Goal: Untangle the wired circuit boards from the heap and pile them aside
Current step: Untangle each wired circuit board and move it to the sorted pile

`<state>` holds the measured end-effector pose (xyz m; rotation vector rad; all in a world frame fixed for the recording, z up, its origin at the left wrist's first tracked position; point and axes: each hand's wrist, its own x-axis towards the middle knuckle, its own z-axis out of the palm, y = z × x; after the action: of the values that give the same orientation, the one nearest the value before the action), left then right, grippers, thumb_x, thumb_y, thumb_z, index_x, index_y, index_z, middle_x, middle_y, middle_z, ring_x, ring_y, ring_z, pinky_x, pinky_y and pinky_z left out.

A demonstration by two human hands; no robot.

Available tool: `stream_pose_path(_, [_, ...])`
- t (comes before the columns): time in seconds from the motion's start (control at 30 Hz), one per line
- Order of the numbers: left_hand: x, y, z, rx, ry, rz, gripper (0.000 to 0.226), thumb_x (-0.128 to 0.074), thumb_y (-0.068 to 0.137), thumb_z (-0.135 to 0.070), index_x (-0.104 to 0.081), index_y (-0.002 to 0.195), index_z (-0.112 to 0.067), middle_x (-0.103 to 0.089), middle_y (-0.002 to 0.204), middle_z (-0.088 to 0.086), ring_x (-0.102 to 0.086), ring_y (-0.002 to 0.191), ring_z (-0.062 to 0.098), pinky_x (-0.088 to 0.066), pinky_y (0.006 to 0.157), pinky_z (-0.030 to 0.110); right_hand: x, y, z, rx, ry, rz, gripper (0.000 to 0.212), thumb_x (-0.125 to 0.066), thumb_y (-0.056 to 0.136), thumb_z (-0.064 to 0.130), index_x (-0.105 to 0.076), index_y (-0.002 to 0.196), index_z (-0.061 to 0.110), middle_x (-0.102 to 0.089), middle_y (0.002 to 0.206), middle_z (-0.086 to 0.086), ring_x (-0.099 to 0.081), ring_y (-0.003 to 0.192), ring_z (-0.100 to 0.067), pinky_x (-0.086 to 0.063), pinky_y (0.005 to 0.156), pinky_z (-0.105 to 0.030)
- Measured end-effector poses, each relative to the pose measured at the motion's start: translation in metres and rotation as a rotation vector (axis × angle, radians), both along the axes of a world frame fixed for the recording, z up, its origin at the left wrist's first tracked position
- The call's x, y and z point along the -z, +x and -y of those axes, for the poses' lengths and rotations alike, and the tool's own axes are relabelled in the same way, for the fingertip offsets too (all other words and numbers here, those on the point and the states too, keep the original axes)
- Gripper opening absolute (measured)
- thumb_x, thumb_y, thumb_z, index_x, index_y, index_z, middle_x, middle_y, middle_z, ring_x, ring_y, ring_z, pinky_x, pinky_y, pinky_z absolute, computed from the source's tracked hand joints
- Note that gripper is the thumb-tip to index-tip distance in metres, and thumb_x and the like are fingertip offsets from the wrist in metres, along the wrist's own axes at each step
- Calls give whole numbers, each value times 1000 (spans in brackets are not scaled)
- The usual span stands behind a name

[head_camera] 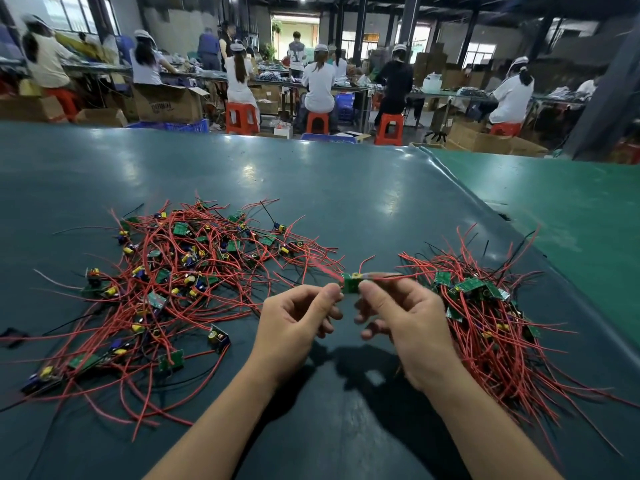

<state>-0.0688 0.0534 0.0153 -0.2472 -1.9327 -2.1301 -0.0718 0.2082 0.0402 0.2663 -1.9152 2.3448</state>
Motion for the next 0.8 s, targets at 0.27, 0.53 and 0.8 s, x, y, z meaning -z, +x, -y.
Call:
stream_pose_path(0.27, [5,-2,1,-41,-82,13,26,-65,83,-34,-74,76,-10,-69,63,5,-59,56,14,-49,58,28,-46,-95,10,-19,-244,296,11,-56,95,0,-58,85,5,-61,66,-8,-59,53,-13,-51,47,-17])
stream_pose_path(0.53, [7,-4,4,-246,-253,-47,22,-68,90,-23,-71,71,-14,-66,59,2,-56,49,11,-45,49,23,-9,-122,32,208,-183,618,20,-50,91,-8,-53,74,2,-55,65,-12,-52,37,-14,-49,39,-18])
stream_pose_path(0.8, [15,-11,7,-293,-531,-29,21,-67,88,-21,-67,69,-12,-61,56,-2,-47,48,10,-39,53,24,-29,-90,80,79,459,66,16,-58,93,9,-63,78,13,-63,66,-6,-55,54,-17,-47,48,-27])
